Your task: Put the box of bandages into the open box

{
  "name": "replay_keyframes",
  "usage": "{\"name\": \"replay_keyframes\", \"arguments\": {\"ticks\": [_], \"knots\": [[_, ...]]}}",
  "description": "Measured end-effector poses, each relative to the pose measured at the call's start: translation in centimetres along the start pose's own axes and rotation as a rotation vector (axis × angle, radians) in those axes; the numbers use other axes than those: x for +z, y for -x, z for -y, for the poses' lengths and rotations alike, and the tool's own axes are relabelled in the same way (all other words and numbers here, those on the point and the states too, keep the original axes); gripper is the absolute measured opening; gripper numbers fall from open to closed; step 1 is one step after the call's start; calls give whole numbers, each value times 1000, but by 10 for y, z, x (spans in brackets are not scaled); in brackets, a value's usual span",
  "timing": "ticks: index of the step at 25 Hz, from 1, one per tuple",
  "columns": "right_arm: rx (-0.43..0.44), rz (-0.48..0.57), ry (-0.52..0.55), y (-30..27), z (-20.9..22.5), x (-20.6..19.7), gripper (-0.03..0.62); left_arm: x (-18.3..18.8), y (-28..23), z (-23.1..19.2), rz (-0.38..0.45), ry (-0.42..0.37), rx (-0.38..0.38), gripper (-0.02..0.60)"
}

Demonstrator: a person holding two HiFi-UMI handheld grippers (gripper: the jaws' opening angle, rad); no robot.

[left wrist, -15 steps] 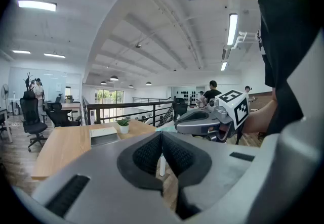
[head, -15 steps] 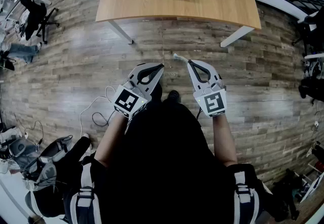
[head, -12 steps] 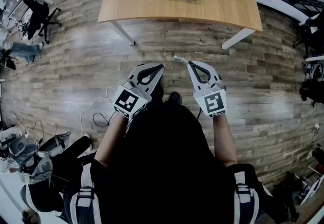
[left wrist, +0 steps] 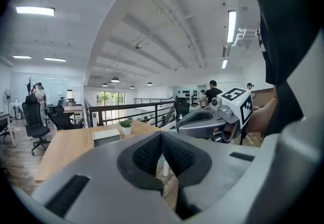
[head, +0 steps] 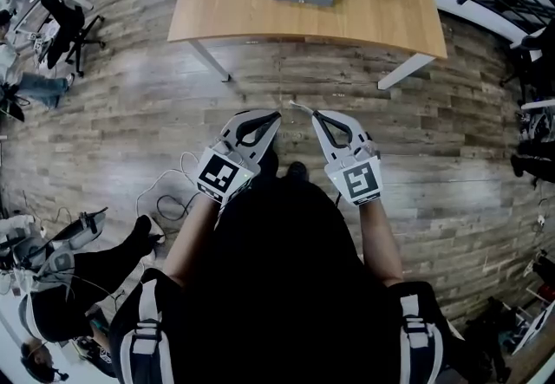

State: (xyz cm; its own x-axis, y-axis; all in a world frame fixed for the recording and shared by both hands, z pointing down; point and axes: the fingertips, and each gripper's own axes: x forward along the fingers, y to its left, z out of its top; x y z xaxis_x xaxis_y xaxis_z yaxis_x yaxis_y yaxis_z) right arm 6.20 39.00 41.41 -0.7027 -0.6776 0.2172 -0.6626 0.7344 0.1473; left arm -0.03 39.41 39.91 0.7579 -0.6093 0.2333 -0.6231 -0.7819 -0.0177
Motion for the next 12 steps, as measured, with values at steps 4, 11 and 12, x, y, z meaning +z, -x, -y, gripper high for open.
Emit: {"name": "replay_keyframes", "arguments": {"ticks": [4,11,12], "knots": [[10,-22,54,-3,0,-6,25,0,2,-3,6,1,14,23],[20,-49,95,-16,-3,-11,25,-9,5,-17,1,16,25,23],[9,-50,68,-18,-1,-10,25,-11,5,-19,-4,16,22,23]]}}
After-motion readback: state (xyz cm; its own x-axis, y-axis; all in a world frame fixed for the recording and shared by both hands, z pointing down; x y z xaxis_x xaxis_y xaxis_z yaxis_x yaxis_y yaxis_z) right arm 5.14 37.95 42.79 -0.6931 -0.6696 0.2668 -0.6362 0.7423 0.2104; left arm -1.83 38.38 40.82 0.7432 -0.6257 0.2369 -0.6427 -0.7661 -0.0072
